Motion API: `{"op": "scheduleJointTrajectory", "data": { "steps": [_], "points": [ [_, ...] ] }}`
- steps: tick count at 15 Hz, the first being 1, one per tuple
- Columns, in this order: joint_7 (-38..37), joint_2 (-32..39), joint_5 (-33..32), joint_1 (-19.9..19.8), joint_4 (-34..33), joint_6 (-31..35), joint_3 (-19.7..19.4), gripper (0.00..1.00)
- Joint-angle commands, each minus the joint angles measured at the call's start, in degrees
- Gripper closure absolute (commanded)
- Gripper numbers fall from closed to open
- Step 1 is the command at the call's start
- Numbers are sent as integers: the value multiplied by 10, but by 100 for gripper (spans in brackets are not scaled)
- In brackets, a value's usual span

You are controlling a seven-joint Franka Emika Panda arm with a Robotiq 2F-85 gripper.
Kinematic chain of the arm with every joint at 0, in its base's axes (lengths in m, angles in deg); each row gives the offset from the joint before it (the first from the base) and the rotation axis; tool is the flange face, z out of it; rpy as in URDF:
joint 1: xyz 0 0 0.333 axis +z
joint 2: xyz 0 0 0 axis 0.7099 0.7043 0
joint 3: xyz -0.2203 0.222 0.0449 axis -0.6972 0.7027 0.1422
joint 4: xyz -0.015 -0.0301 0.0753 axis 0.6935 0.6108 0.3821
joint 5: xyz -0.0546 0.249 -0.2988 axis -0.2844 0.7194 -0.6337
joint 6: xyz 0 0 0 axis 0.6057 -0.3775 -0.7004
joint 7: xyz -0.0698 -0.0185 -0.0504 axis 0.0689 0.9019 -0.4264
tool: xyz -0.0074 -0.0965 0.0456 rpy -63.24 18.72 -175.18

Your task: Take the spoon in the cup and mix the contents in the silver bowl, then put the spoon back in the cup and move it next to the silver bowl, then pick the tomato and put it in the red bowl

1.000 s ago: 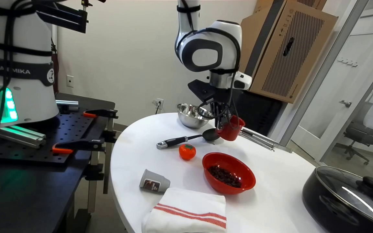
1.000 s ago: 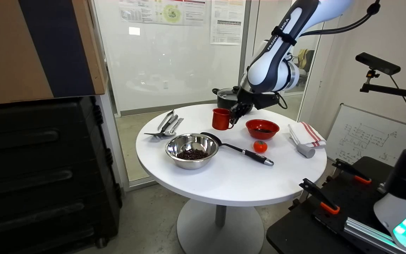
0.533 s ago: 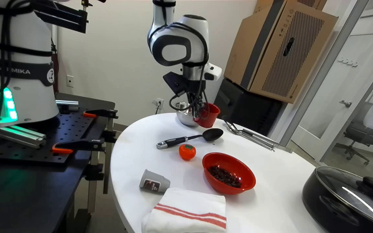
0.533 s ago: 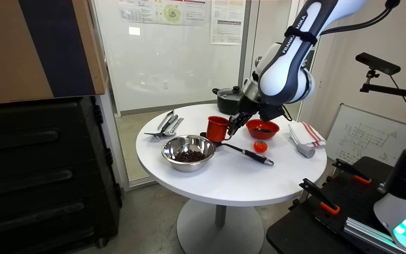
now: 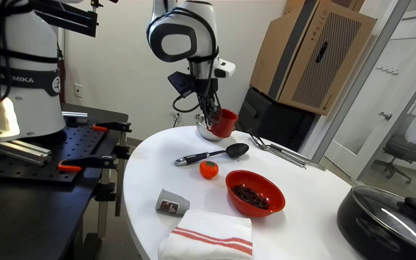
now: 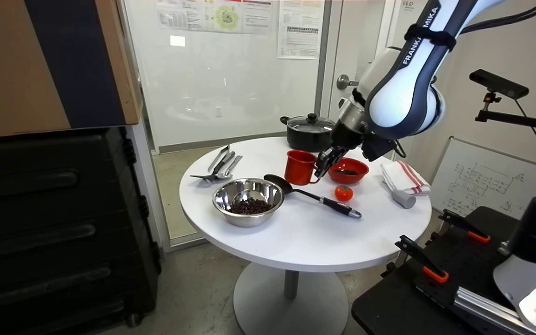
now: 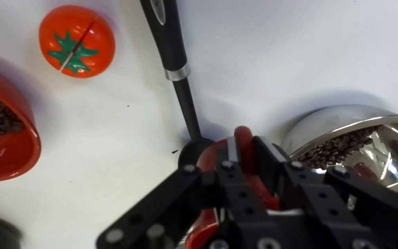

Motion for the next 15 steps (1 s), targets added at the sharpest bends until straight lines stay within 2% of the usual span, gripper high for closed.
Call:
{"op": "scheduleJointTrajectory", "data": {
  "steps": [1,9,12,14,15],
  "points": [
    [2,-22,-1,1,-2,-26,-4,96],
    [0,-20,-3,42,-3,-120,-31,96],
    [-7,-26,-12,94,-3,-127,-80,96],
    [-9,-25,-20,140,-3,-128,-127,96],
    [-6,-24,-15,182,-5,-126,-167,96]
  ]
}}
